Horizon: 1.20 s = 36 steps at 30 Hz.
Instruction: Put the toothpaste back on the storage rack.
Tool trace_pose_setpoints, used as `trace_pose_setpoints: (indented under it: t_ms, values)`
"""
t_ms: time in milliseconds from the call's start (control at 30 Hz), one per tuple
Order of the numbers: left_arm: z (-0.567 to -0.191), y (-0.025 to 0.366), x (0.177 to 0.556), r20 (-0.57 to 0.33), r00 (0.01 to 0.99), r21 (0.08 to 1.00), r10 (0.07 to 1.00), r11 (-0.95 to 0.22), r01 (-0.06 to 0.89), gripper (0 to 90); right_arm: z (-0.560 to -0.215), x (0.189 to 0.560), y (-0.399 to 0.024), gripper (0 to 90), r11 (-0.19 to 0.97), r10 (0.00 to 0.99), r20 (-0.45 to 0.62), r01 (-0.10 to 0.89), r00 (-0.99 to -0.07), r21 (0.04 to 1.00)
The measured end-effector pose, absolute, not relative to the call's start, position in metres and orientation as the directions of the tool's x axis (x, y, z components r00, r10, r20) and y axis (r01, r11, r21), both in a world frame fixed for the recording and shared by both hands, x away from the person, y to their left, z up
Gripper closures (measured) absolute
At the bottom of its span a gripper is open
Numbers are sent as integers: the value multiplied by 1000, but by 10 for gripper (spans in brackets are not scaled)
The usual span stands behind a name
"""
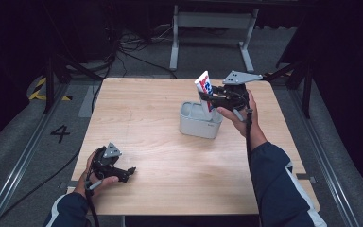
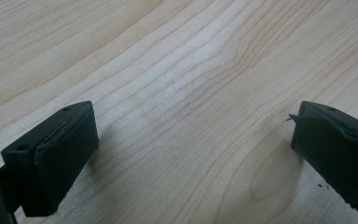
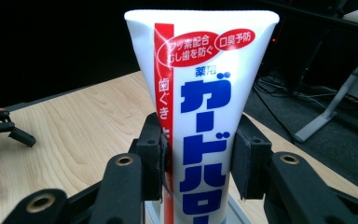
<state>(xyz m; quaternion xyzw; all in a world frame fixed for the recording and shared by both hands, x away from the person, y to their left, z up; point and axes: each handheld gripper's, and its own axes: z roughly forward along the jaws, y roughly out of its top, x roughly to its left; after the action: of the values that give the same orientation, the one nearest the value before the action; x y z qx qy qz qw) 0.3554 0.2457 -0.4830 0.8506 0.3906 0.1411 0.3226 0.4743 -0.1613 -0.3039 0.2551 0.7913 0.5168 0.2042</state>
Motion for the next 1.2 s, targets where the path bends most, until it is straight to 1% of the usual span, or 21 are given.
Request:
trace_pose_setpoints:
  t_ms: [267,467,733,767,1200]
  values:
    - [-483,246,355,-12,655,659,755,-487,574,10,-305,481,-152,617,347,606,-62,193,-793,918]
    - [-483,246,355,-13,654,660,757,-485,574,10,-309,485,-143,617,372,598,-88,179,-796,911]
    - [-483,246,355,-14,654,660,756,-484,574,10,-316,492,-140,617,371,587,-74,186,-806,910]
    - [-483,246,356,1,661,662,750,-496,562,10,-316,493,-140,616,370,586,-74,185,-807,911]
    - [-483,246,356,-1,660,662,751,-495,564,10,-330,498,-140,614,383,581,-67,200,-811,902]
